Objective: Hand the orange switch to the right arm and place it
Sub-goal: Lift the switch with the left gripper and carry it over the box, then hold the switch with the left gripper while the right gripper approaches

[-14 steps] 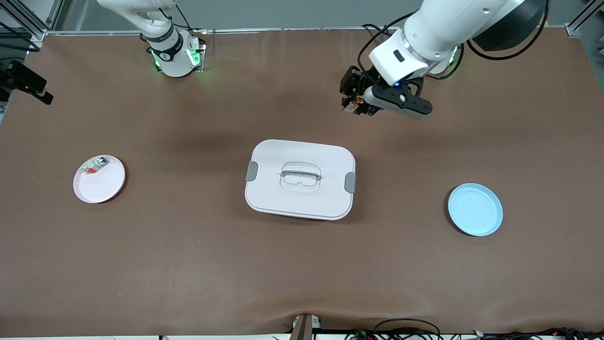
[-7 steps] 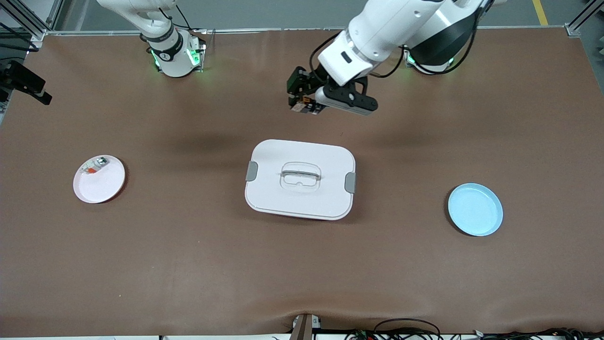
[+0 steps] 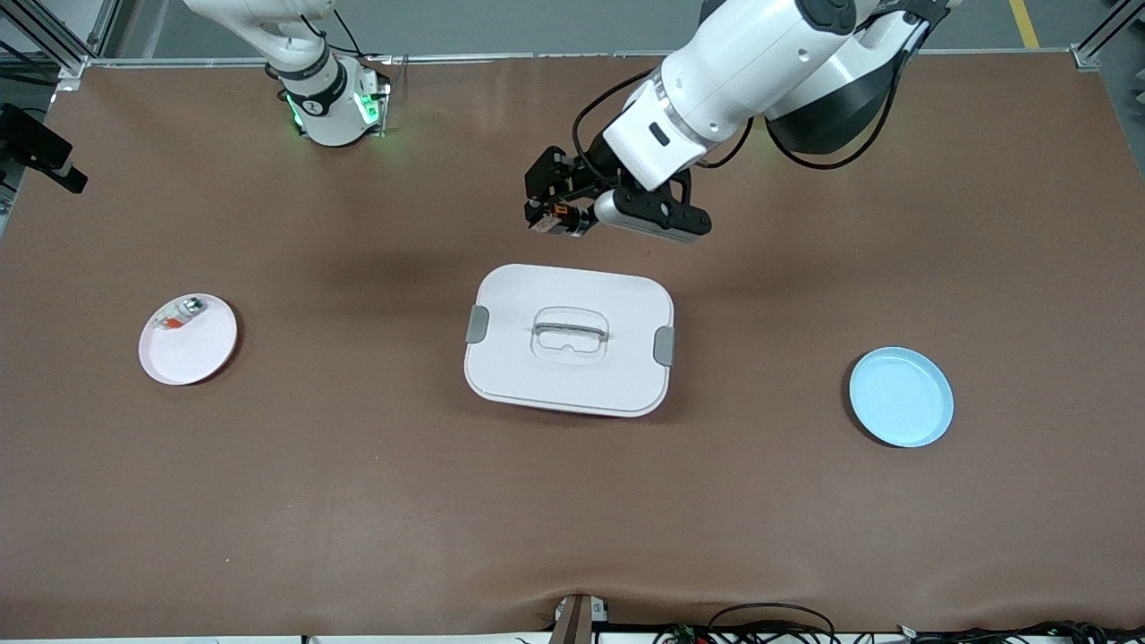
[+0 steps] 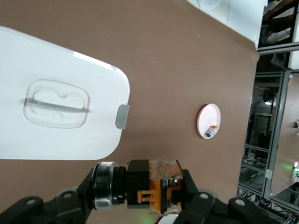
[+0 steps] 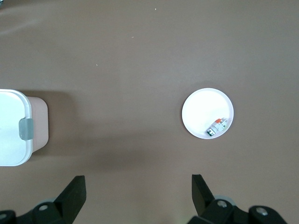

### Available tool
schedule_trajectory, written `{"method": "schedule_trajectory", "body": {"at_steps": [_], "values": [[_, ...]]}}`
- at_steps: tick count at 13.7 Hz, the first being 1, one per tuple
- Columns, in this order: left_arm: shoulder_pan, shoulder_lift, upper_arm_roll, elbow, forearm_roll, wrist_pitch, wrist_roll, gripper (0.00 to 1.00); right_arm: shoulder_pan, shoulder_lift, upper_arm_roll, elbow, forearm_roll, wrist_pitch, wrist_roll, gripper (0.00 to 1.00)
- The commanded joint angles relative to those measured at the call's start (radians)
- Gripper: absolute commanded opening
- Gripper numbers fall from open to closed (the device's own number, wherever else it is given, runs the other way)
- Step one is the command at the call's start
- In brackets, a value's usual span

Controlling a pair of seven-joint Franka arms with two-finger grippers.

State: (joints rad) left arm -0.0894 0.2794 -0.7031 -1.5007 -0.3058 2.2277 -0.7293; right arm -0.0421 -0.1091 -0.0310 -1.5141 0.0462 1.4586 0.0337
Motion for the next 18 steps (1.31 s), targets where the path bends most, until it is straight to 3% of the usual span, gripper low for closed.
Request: {"method": "schedule_trajectory", "body": {"at_steps": [1, 8, 14, 18], "values": [[-0.001, 0.017, -0.003, 0.062, 0.002, 0.0, -0.009, 0.3, -0.009, -0.003, 0.013, -0.002, 0.02, -0.012, 0.002, 1.0], [-0.019, 0.064, -0.004, 0.062, 0.002, 0.07, -0.025, 0.28, 0.01, 0.031, 0.013, -0.003, 0.171, -0.012, 0.002, 1.0], [-0.018, 0.075, -0.003, 0.062, 0.002, 0.072, -0.091, 0.28, 0.056, 0.051, 0.014, -0.006, 0.19, -0.003, 0.003, 1.0], [-0.019, 0.075, -0.003, 0.063, 0.0, 0.073, -0.093, 0.28, 0.064, 0.066, 0.013, -0.003, 0.307, 0.005, -0.006, 1.0]]}}
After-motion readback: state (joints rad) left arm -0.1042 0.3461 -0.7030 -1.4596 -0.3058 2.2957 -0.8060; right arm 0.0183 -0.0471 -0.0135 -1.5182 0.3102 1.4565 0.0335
